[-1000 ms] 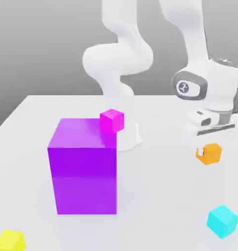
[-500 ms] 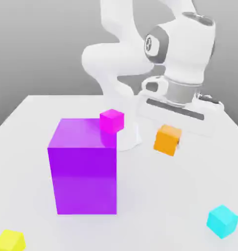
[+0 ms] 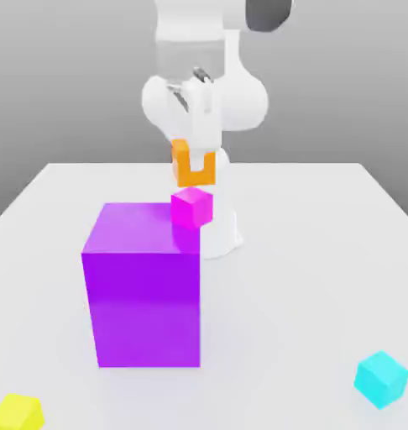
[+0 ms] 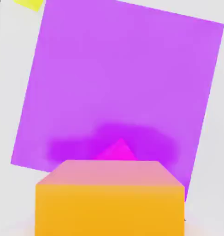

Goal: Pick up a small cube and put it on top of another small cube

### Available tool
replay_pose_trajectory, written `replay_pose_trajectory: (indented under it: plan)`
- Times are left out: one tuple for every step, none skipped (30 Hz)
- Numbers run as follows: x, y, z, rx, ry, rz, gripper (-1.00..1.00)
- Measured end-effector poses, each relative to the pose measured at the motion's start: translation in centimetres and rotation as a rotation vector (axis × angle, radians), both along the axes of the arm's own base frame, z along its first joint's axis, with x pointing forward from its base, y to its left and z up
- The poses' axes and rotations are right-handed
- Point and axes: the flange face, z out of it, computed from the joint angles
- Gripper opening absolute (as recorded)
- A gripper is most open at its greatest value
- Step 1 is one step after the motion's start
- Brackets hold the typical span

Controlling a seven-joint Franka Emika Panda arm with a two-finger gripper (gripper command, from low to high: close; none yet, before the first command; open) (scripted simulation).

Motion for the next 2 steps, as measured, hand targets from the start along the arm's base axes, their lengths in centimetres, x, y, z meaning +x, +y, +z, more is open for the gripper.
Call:
replay_pose_trajectory:
  plan:
    - [0.00, 0.00, 0.00, 0.000, 0.000, 0.000, 1.00]
    - [0.00, 0.00, 0.00, 0.000, 0.000, 0.000, 1.00]
